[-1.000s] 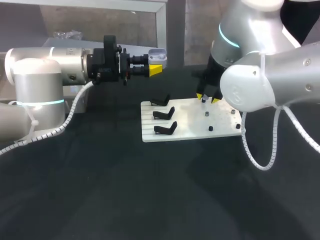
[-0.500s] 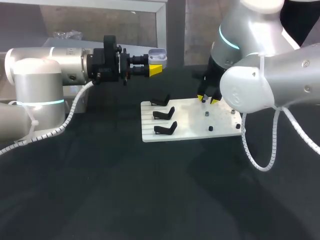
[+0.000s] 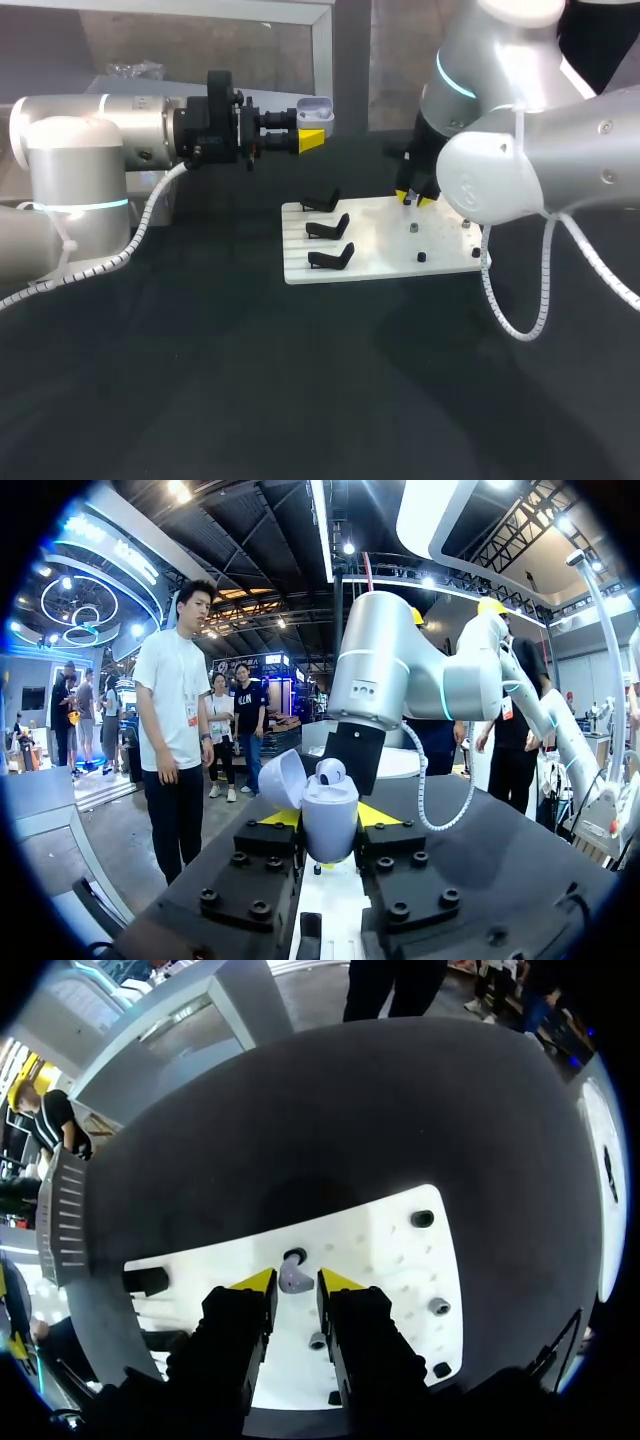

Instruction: Pick up each earbud case from the left stands, insert the matching earbuds, close the lid, and place the case in the box.

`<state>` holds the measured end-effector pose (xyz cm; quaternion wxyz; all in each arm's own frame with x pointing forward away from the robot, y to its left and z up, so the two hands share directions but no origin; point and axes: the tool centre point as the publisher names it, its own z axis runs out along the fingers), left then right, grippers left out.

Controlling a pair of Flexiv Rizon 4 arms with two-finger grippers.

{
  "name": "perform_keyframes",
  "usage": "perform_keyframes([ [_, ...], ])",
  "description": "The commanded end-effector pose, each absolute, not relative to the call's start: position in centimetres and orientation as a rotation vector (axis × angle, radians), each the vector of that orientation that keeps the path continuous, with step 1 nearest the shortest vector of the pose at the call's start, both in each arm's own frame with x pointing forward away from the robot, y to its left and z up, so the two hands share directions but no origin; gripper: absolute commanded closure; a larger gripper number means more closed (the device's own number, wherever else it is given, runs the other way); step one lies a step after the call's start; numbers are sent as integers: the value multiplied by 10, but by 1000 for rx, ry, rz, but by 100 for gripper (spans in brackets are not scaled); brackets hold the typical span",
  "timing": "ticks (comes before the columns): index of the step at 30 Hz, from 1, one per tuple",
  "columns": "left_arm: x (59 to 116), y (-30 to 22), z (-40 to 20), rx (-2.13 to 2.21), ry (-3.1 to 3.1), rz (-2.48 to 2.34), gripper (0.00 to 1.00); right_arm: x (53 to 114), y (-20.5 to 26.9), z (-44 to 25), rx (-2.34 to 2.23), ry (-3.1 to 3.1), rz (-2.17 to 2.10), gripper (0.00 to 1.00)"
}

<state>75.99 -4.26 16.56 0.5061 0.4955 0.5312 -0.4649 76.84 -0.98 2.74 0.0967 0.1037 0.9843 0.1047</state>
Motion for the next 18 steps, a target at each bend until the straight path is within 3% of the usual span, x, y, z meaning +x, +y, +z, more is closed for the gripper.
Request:
perform_keyframes([
  [1,761,-43,166,1196,1280,-1122,100,771,-8,26,304,2921,309,77],
  [5,761,-43,166,1196,1280,-1122,100,772,-8,24,306,2927,306,83],
  [6,761,-43,166,1196,1280,-1122,100,772,-8,24,307,2928,305,93],
  [8,761,-43,166,1196,1280,-1122,100,772,-8,23,308,2929,302,100],
  [18,761,-43,166,1196,1280,-1122,100,769,-12,43,297,2920,306,100],
])
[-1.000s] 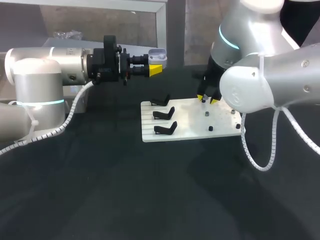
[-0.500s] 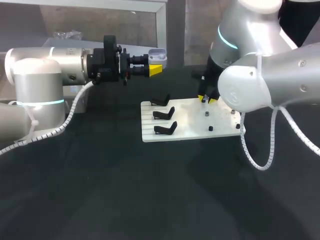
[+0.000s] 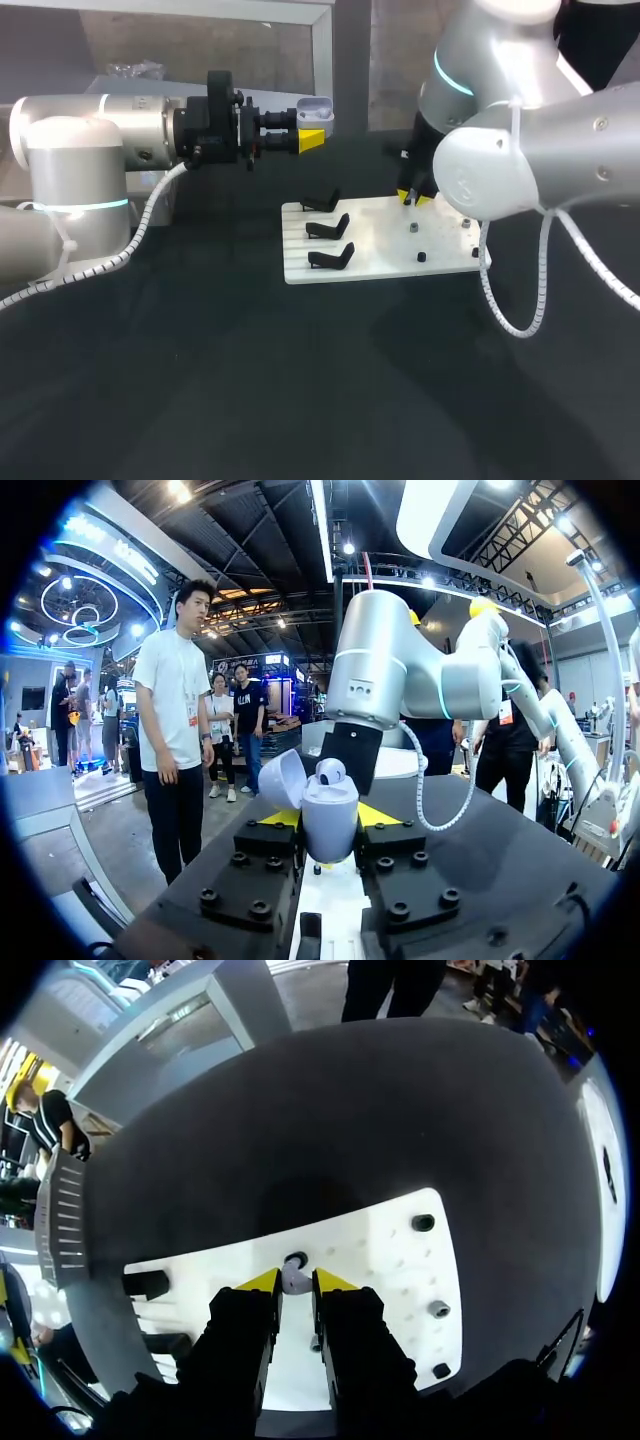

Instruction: Pick up each earbud case from the left stands, insert the matching earbuds, close the lid, and place the case in the box.

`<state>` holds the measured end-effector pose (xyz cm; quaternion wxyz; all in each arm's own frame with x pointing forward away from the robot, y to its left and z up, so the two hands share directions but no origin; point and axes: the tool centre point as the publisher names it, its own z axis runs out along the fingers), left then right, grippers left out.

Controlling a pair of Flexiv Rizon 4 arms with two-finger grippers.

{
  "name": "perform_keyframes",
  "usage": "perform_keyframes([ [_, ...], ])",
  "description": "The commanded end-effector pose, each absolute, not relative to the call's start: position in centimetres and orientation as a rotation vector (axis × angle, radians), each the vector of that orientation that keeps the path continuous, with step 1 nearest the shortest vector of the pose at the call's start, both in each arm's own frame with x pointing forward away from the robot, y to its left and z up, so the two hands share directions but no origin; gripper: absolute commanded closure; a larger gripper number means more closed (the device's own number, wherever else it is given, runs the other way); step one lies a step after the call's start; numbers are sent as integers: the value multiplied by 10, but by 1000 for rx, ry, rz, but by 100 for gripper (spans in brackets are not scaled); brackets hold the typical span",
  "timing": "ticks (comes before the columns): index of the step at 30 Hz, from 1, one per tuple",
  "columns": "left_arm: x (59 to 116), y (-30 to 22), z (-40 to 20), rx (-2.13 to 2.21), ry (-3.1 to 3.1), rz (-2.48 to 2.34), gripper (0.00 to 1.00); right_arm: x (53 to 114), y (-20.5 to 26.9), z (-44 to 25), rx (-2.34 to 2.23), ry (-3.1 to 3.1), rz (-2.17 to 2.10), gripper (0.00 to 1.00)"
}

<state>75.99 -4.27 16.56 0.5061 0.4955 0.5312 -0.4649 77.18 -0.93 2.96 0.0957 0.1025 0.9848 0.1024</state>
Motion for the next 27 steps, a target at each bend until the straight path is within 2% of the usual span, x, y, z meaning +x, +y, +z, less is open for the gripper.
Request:
perform_keyframes([
  [1,761,-43,166,1196,1280,-1122,100,768,-13,48,291,2924,315,100],
  [13,761,-43,166,1196,1280,-1122,100,733,-6,134,27,2991,284,100],
  [27,761,-43,166,1196,1280,-1122,100,674,36,226,-504,3027,223,100],
])
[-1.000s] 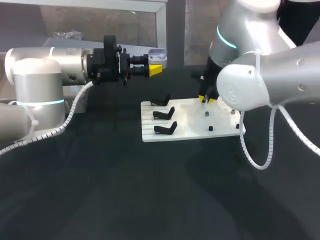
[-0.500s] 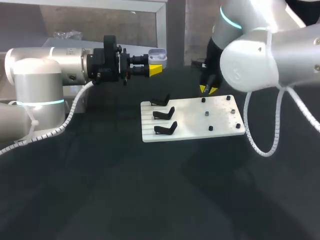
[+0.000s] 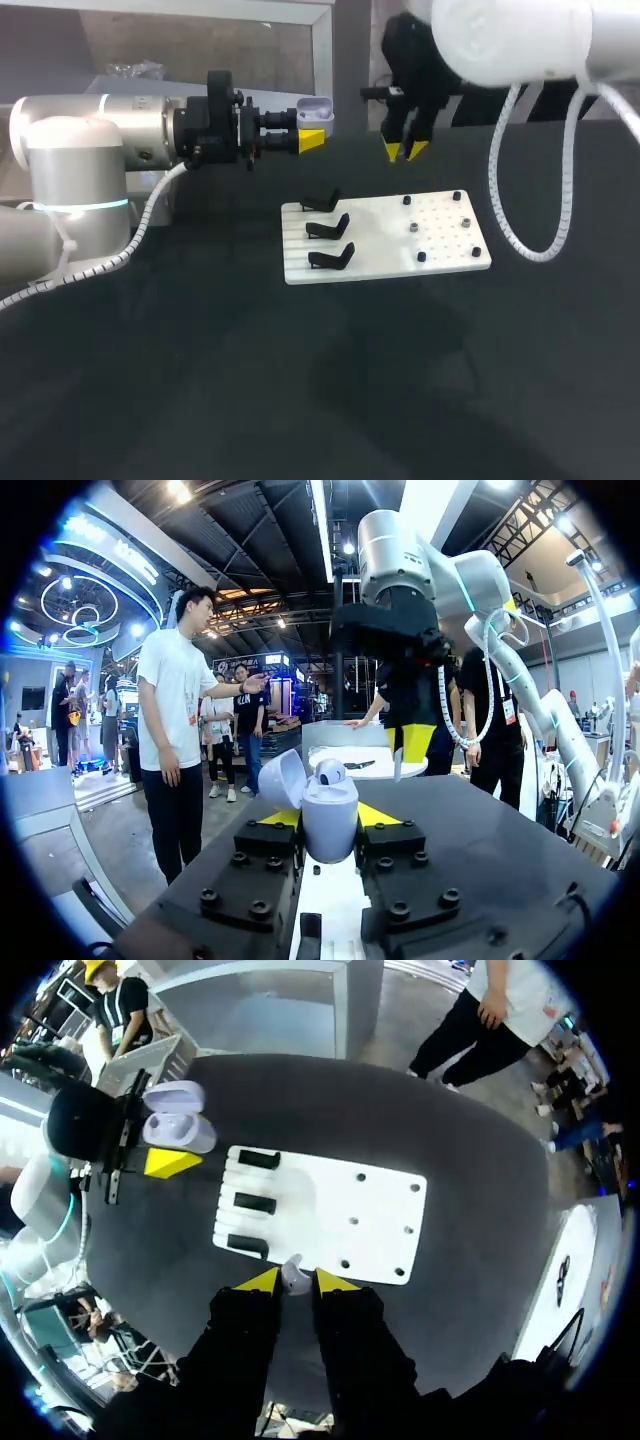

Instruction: Pick up each earbud case from the left stands, insert the matching earbuds, close the lid, and place the case in the box.

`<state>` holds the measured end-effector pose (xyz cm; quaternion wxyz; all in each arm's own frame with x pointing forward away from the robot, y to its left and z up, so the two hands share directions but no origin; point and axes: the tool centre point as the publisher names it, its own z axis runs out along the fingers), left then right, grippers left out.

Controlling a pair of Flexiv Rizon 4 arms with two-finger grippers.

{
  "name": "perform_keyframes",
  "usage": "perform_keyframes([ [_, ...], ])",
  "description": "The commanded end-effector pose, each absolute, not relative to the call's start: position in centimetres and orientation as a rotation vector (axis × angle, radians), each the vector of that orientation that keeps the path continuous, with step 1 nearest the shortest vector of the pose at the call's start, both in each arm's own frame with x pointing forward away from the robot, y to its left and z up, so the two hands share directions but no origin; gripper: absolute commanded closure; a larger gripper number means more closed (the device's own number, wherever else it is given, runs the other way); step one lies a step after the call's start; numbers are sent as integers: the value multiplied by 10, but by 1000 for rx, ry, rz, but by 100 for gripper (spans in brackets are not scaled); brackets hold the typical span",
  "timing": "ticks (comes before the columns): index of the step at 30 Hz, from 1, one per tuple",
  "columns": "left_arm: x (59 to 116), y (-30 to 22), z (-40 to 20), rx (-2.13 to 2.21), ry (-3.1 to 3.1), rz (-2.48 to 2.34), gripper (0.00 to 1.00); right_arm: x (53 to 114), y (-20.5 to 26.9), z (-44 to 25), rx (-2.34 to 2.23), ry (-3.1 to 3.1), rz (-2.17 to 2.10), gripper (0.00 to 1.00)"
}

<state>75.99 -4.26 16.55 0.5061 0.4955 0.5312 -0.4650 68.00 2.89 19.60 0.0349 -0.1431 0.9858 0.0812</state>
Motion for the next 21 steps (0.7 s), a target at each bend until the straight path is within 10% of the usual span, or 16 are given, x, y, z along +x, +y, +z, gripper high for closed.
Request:
perform_keyframes([
  [1,761,-43,166,1196,1280,-1122,100,673,40,231,-534,3015,203,100],
  [21,761,-43,166,1196,1280,-1122,100,725,115,259,-810,2839,159,100],
])
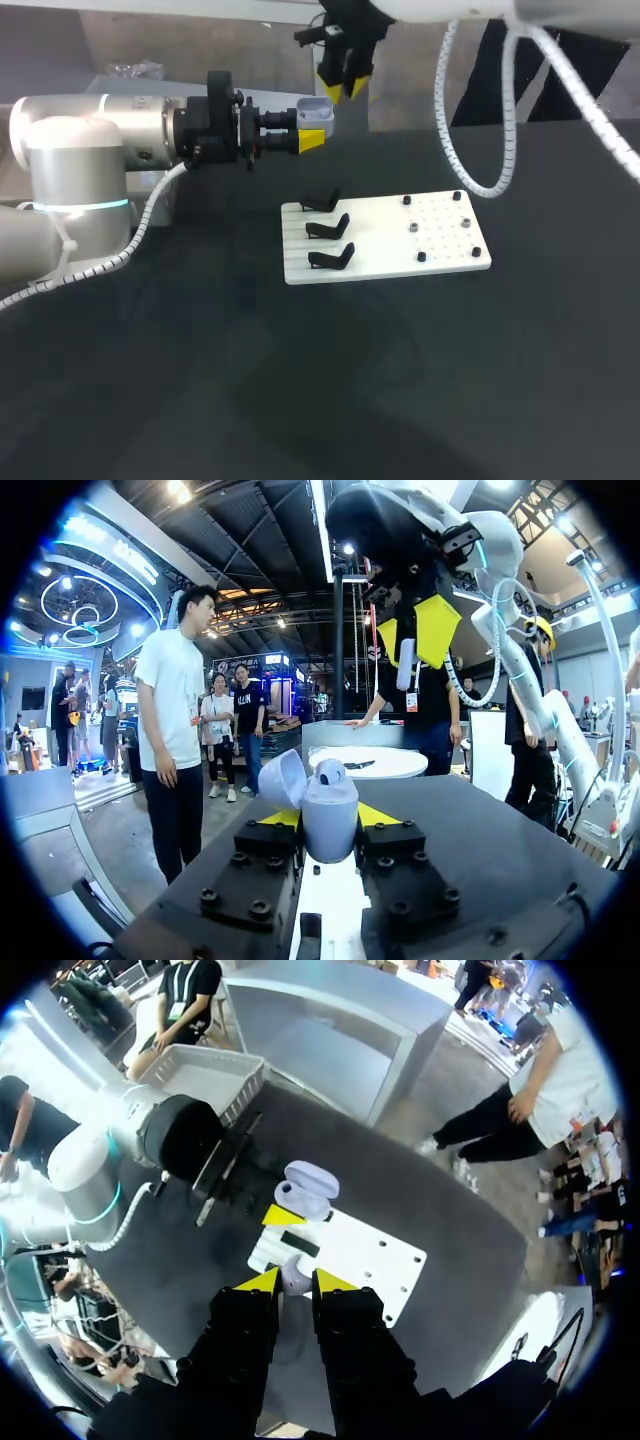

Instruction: Pick up each earbud case from the left stands, insert the matching earbuds, close the lid, and place the case in the box.

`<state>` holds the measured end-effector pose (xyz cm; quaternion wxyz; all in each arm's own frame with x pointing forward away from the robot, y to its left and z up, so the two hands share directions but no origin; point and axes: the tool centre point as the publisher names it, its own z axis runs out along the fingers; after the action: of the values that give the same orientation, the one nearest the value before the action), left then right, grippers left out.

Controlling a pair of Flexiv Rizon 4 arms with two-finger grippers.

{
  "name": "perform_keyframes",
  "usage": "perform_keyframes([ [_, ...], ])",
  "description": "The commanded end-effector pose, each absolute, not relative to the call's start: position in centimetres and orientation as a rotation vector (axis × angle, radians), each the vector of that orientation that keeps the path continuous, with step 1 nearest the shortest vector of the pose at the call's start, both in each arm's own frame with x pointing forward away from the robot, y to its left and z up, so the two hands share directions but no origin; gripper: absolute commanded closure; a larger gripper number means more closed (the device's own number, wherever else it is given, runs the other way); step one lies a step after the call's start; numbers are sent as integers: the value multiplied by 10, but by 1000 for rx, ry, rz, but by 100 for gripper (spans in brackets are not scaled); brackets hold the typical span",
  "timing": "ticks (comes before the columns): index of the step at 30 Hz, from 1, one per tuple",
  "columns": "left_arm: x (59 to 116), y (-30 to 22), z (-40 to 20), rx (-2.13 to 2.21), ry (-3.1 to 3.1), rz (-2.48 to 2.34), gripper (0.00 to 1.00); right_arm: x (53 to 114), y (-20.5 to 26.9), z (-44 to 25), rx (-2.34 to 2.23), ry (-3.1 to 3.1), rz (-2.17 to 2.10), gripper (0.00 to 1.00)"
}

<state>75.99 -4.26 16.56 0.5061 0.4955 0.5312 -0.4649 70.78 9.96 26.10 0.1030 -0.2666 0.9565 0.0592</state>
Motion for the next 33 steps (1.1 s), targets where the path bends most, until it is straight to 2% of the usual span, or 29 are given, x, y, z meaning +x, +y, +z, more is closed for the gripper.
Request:
perform_keyframes([
  [1,761,-43,166,1196,1280,-1122,100,726,117,259,-812,2835,161,100],
  [12,761,-43,166,1196,1280,-1122,100,743,137,238,-875,2808,172,100],
  [33,761,-43,166,1196,1280,-1122,100,744,131,220,-860,2820,145,100],
])
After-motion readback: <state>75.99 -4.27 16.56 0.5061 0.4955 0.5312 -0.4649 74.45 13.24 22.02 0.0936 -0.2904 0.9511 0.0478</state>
